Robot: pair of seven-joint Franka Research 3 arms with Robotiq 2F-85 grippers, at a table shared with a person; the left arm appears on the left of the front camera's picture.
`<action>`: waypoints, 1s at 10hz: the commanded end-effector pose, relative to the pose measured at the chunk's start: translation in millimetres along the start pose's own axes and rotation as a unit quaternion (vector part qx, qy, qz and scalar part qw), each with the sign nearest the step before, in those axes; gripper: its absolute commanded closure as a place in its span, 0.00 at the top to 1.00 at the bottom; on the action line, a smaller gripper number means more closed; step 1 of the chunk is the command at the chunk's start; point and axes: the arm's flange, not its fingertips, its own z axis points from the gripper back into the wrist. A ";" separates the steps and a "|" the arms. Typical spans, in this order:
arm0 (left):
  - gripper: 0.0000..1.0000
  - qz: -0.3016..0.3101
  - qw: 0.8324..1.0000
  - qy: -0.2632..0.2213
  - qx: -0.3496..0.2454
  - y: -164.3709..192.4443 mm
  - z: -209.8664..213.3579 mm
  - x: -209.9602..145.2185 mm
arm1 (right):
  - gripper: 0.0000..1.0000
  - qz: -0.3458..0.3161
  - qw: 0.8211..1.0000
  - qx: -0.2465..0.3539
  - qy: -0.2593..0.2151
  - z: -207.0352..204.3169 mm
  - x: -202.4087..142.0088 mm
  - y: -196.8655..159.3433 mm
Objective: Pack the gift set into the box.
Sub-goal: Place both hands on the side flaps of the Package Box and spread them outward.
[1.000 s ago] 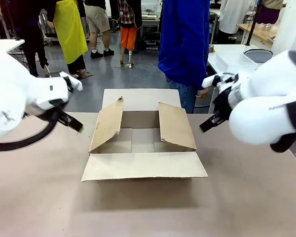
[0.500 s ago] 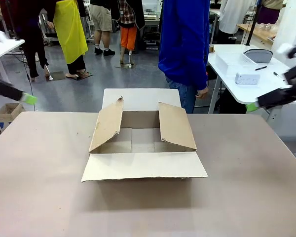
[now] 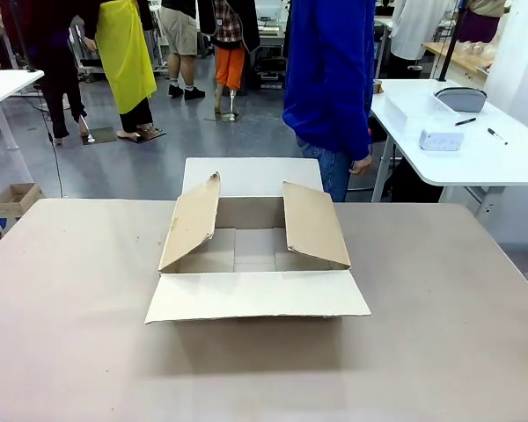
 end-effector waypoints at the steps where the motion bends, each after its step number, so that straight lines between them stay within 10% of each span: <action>1: 1.00 0.103 0.993 -0.056 -0.006 -45.7 -46.5 -38.2 | 1.00 -0.061 0.997 0.053 -0.013 -24.4 -50.2 -1.2; 2: 1.00 0.000 1.000 0.000 0.000 0.0 0.0 0.0 | 1.00 0.000 1.000 0.000 0.000 0.0 0.0 0.0; 6: 1.00 0.020 1.000 -0.006 0.001 2.6 -2.4 -3.1 | 1.00 -0.019 1.000 0.009 0.003 -1.1 -4.8 -3.3; 10: 1.00 -0.102 0.984 0.145 -0.024 -49.3 -133.6 129.7 | 1.00 0.313 0.946 -0.060 0.058 -129.3 58.6 124.6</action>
